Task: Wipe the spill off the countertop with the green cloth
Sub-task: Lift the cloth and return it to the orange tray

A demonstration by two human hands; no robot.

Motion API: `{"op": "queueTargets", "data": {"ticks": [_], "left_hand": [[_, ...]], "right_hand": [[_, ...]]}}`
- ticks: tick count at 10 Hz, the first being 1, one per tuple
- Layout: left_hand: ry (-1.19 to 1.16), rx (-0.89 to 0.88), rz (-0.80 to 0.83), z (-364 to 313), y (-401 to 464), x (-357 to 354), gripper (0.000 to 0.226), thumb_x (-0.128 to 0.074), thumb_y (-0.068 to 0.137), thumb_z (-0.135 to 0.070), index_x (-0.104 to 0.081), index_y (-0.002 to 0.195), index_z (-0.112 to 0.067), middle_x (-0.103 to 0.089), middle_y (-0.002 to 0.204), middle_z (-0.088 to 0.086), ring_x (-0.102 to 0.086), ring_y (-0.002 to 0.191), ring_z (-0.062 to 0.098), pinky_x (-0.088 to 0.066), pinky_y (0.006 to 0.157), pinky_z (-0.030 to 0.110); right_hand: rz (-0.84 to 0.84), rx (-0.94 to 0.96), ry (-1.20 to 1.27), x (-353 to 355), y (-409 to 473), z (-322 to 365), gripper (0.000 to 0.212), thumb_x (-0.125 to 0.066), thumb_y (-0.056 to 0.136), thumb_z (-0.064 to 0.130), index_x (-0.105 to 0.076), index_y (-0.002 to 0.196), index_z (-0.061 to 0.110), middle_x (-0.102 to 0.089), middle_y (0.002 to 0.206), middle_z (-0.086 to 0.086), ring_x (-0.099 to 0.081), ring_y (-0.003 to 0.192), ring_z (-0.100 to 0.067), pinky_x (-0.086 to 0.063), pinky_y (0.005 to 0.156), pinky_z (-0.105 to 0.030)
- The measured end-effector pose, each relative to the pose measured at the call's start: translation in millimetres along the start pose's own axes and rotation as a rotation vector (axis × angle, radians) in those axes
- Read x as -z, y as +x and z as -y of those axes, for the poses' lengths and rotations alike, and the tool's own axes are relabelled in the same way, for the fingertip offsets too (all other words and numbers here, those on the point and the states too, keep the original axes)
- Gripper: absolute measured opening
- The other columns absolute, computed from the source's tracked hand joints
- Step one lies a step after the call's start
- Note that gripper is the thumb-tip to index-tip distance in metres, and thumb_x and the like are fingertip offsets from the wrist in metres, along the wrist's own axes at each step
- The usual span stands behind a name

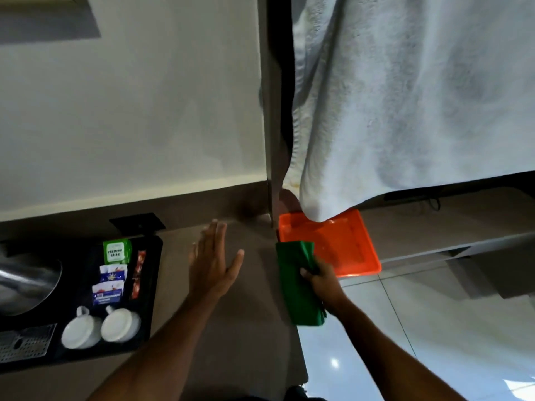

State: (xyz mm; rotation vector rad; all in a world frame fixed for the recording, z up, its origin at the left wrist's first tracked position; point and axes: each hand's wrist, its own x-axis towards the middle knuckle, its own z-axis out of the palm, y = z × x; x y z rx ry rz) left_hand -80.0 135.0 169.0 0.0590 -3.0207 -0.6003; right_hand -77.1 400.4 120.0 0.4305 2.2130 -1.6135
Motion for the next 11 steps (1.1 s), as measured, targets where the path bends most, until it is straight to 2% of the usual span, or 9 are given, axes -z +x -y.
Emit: {"op": "queueTargets", "data": {"ticks": [1,2,3,4,5,6,9,10,11], "left_hand": [[0.058,-0.028,-0.028,-16.1,18.2,-0.8,0.08,-0.038,0.093,-0.064,-0.025,0.159,-0.022,-0.025,0.169,0.009,-0.026,0.154,0.035,-0.031,0.116,0.062],[0.095,-0.071,-0.057,-19.7,26.5,-0.7,0.08,-0.041,0.093,-0.064,-0.025,0.16,-0.022,-0.025,0.169,0.009,-0.028,0.154,0.035,-0.033,0.115,0.062],[0.105,-0.056,-0.053,-13.7,30.0,2.2,0.082,-0.04,0.092,-0.066,-0.02,0.162,-0.027,-0.02,0.172,0.006,-0.022,0.156,0.032,-0.029,0.118,0.062],[0.105,-0.012,-0.032,-0.8,30.3,4.9,0.083,-0.032,0.092,-0.071,-0.022,0.161,-0.025,-0.017,0.172,0.006,-0.016,0.158,0.031,-0.026,0.121,0.061],[0.147,0.013,0.0,9.2,24.6,10.5,0.085,-0.031,0.093,-0.07,-0.026,0.16,-0.018,-0.02,0.171,0.01,-0.019,0.157,0.032,-0.029,0.12,0.062],[0.146,0.013,-0.021,12.3,12.5,11.8,0.079,-0.042,0.095,-0.059,-0.033,0.157,-0.011,-0.031,0.167,0.015,-0.03,0.153,0.036,-0.035,0.116,0.063],[0.152,0.002,0.033,-3.6,15.8,14.4,0.085,-0.029,0.091,-0.067,-0.032,0.158,-0.014,-0.03,0.167,0.013,-0.029,0.153,0.035,-0.031,0.118,0.062],[0.124,0.011,0.051,-0.2,20.6,17.8,0.086,-0.031,0.089,-0.07,-0.026,0.159,-0.02,-0.023,0.17,0.008,-0.021,0.157,0.03,-0.026,0.121,0.061],[0.083,-0.002,0.037,1.0,22.7,27.2,0.087,-0.04,0.088,-0.069,-0.025,0.159,-0.022,-0.02,0.171,0.006,-0.018,0.158,0.03,-0.026,0.12,0.063]], "right_hand": [[-0.029,-0.086,0.219,22.6,42.2,18.7,0.035,-0.055,0.1,0.001,-0.057,0.134,0.006,-0.069,0.119,-0.014,-0.07,0.1,-0.027,-0.062,0.081,-0.038],[-0.029,-0.149,0.182,30.5,82.0,31.4,0.028,-0.054,0.101,-0.001,-0.06,0.128,-0.005,-0.069,0.106,-0.017,-0.067,0.084,-0.023,-0.057,0.07,-0.031],[-0.034,-0.212,0.129,27.7,114.6,33.5,0.032,-0.06,0.1,0.005,-0.062,0.126,-0.013,-0.068,0.107,-0.033,-0.065,0.082,-0.034,-0.055,0.076,-0.042],[0.009,-0.278,0.115,17.4,135.1,28.6,0.042,-0.064,0.097,0.005,-0.057,0.137,-0.006,-0.064,0.131,-0.031,-0.065,0.115,-0.042,-0.052,0.103,-0.048],[-0.013,-0.323,0.127,11.3,144.1,14.2,0.043,-0.065,0.095,-0.001,-0.055,0.136,-0.011,-0.059,0.136,-0.034,-0.057,0.128,-0.048,-0.046,0.111,-0.058],[-0.009,-0.34,0.075,12.7,143.4,5.0,0.044,-0.064,0.096,0.0,-0.052,0.134,-0.015,-0.055,0.137,-0.038,-0.053,0.13,-0.051,-0.043,0.11,-0.062],[-0.031,-0.193,-0.301,8.3,107.9,47.6,0.05,-0.067,0.096,0.011,-0.053,0.14,-0.007,-0.058,0.142,-0.026,-0.055,0.133,-0.039,-0.044,0.113,-0.046],[-0.135,-0.137,-0.387,13.1,81.5,68.9,0.047,-0.068,0.095,0.012,-0.056,0.134,-0.012,-0.061,0.136,-0.029,-0.058,0.127,-0.043,-0.045,0.106,-0.048],[-0.174,0.0,-0.469,18.2,34.8,90.8,0.032,-0.068,0.095,0.012,-0.069,0.118,-0.011,-0.07,0.124,-0.026,-0.066,0.113,-0.039,-0.048,0.095,-0.042]]}}
